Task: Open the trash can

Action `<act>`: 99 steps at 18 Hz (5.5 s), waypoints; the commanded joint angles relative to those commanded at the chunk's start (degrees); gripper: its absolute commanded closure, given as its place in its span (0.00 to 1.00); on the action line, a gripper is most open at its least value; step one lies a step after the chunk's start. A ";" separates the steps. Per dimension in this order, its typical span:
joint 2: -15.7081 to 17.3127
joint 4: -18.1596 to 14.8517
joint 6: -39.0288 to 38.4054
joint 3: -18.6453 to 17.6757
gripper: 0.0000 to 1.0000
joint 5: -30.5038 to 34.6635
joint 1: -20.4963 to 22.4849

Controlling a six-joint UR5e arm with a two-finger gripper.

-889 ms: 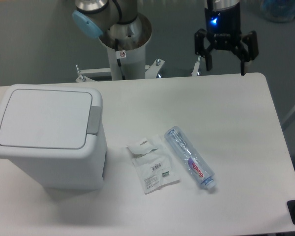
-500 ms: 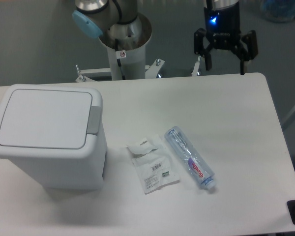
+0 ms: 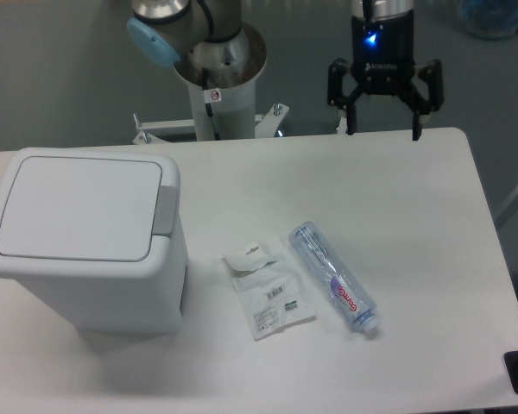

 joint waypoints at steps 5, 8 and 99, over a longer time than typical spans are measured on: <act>-0.44 0.09 -7.12 0.09 0.00 0.00 -2.82; -1.31 0.18 -14.04 0.09 0.00 -0.53 -5.54; -12.13 6.59 -22.25 9.58 0.00 11.07 -10.65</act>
